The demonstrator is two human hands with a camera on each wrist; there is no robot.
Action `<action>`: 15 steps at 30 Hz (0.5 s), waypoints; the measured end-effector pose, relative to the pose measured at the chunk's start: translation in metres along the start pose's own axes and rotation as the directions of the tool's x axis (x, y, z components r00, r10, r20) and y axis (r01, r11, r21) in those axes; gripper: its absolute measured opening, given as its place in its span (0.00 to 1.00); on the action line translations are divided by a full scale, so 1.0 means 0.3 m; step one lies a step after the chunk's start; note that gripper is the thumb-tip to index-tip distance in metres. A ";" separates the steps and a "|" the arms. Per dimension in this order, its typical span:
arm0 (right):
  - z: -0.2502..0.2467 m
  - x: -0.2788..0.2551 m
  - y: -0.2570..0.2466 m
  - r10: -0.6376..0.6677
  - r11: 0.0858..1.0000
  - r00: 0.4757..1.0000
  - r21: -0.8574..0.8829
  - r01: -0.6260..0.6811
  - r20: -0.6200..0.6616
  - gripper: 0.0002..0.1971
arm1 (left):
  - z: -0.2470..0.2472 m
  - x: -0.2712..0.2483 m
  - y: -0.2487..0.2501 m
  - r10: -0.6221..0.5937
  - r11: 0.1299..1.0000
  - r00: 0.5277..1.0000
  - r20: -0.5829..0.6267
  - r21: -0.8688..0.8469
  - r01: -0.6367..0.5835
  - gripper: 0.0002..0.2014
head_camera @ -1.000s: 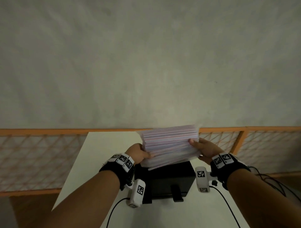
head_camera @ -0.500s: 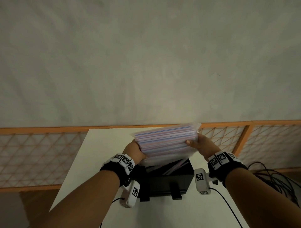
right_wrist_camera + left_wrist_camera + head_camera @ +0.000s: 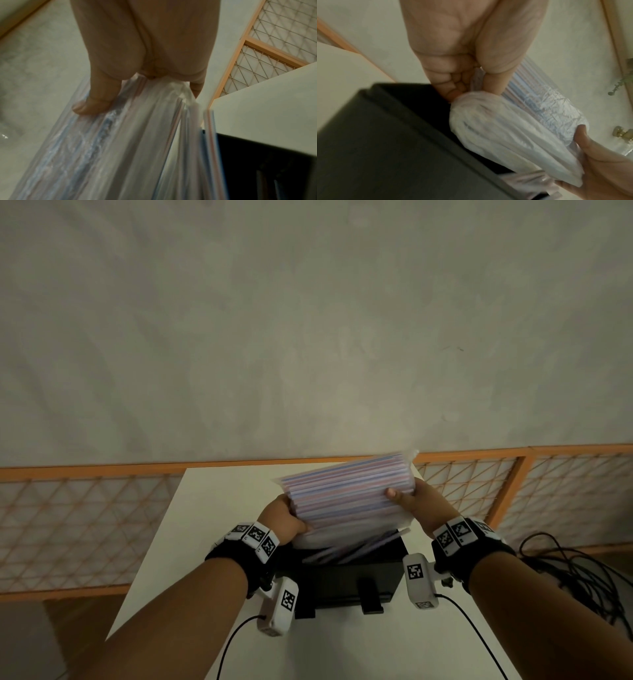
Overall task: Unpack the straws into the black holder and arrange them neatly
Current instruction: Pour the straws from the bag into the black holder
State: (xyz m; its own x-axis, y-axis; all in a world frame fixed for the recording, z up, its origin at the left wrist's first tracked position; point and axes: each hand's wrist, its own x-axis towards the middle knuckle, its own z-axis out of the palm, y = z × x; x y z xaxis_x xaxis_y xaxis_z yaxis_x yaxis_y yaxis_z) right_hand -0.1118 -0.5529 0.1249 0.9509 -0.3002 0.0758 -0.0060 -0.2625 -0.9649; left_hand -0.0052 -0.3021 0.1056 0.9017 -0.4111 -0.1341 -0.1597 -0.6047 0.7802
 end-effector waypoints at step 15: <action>0.021 0.010 -0.019 -0.083 0.994 0.987 0.052 0.091 -0.138 0.29 | -0.020 -0.011 0.010 -0.004 0.997 0.999 0.046 -0.077 0.008 0.28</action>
State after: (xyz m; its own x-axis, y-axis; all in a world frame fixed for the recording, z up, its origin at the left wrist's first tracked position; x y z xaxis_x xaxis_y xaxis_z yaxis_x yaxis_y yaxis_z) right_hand -0.1070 -0.5467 0.1291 0.8962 -0.4009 0.1897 0.0969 -0.2403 -0.9658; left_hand -0.0061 -0.2985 0.1120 0.8829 -0.4396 -0.1652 -0.1213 -0.5532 0.8242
